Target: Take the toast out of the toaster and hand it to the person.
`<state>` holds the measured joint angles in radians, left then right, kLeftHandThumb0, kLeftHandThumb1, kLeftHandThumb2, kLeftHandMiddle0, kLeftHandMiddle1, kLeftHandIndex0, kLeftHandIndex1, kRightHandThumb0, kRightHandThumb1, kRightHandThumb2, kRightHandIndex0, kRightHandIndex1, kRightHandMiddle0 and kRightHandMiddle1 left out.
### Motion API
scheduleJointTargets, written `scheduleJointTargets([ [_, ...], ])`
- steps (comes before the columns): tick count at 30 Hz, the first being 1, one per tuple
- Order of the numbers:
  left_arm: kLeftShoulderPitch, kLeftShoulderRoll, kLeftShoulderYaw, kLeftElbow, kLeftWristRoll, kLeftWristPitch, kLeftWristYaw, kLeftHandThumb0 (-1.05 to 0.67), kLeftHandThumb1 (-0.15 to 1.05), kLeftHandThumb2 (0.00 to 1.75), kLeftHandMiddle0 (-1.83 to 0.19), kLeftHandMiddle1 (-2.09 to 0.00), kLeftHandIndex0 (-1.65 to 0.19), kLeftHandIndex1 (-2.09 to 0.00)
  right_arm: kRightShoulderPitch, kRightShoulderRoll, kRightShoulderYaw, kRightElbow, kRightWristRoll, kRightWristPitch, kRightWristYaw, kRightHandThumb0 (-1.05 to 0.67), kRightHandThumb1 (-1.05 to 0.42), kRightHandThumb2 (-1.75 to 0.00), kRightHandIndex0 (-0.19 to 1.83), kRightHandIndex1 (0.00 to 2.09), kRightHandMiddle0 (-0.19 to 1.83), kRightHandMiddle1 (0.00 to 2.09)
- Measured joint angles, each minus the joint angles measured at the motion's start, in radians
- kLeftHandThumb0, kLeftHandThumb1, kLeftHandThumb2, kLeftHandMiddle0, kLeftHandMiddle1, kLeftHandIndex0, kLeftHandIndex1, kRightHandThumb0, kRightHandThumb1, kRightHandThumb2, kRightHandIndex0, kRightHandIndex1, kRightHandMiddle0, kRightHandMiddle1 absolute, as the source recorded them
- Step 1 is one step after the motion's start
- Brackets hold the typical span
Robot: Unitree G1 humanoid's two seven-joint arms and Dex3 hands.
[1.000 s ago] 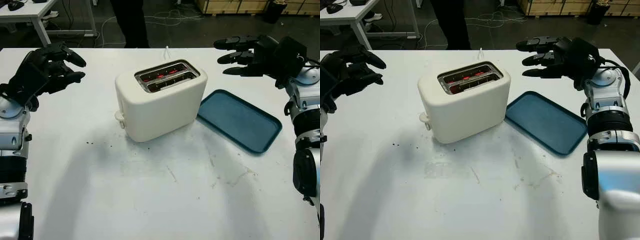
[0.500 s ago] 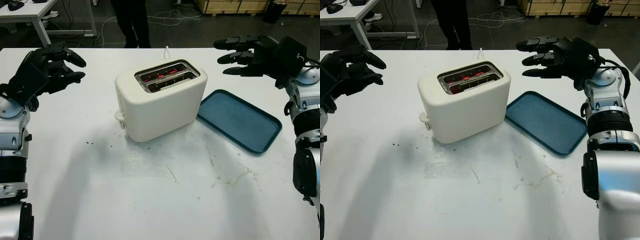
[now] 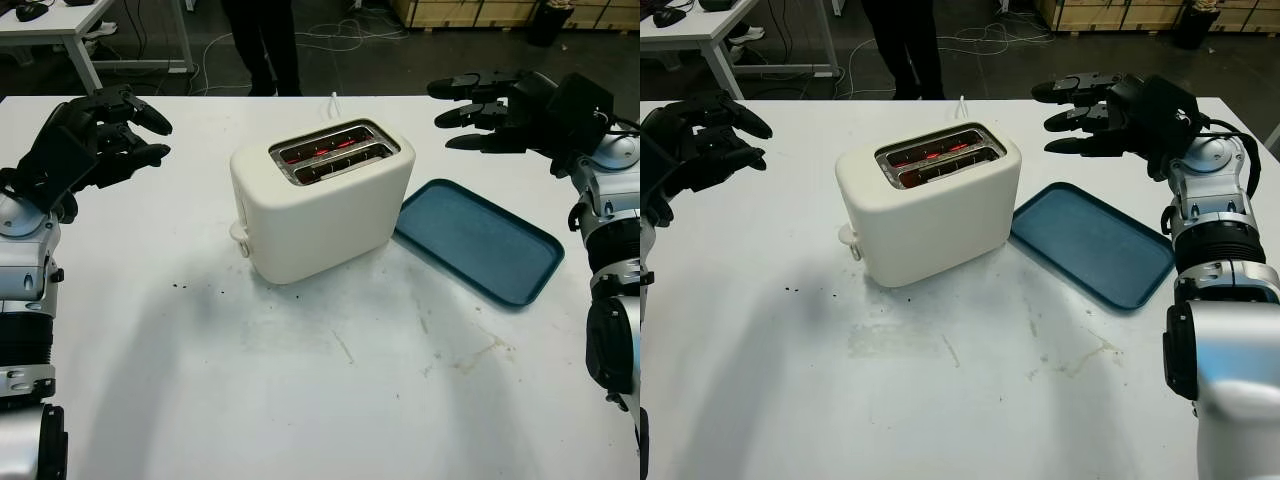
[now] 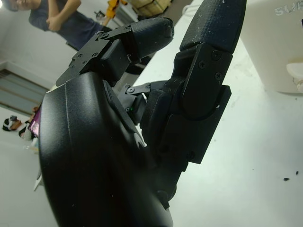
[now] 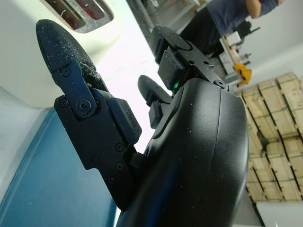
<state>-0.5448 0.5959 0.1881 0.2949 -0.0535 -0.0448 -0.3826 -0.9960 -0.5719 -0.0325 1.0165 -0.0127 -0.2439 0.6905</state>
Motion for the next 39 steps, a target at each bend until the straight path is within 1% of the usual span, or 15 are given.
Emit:
scheduleJointTargets([
  [7, 0.0, 0.0, 0.0, 0.0, 0.0, 0.0, 0.0, -1.05, 0.87, 0.0, -0.64, -1.31, -0.59, -1.17, 0.0, 0.0, 0.0, 0.0, 0.0, 0.0, 0.003, -0.83, -0.74, 0.0, 0.36, 0.57, 0.59, 0.0],
  [14, 0.0, 0.0, 0.0, 0.0, 0.0, 0.0, 0.0, -1.05, 0.87, 0.0, -0.64, -1.31, -0.6, -1.17, 0.0, 0.0, 0.0, 0.0, 0.0, -0.001, 0.015, -0.77, -0.74, 0.0, 0.35, 0.56, 0.51, 0.0],
  [24, 0.0, 0.0, 0.0, 0.001, -0.001, 0.0, -0.001, -1.05, 0.87, 0.0, -0.65, -1.3, -0.6, -1.16, 0.0, 0.0, -0.004, 0.003, 0.0, -0.002, 0.016, -0.85, -0.73, 0.0, 0.37, 0.57, 0.53, 0.01],
  [32, 0.0, 0.0, 0.0, 0.003, -0.001, 0.0, -0.001, -1.05, 0.87, 0.0, -0.65, -1.3, -0.61, -1.16, 0.0, 0.0, 0.001, -0.001, -0.001, -0.002, -0.004, -0.81, -0.73, 0.0, 0.38, 0.54, 0.54, 0.01],
  [39, 0.0, 0.0, 0.0, 0.003, -0.003, 0.0, -0.001, -1.05, 0.86, 0.0, -0.65, -1.31, -0.6, -1.17, 0.0, 0.0, 0.0, 0.0, 0.001, -0.002, 0.011, -0.8, -0.73, 0.0, 0.36, 0.56, 0.52, 0.0],
])
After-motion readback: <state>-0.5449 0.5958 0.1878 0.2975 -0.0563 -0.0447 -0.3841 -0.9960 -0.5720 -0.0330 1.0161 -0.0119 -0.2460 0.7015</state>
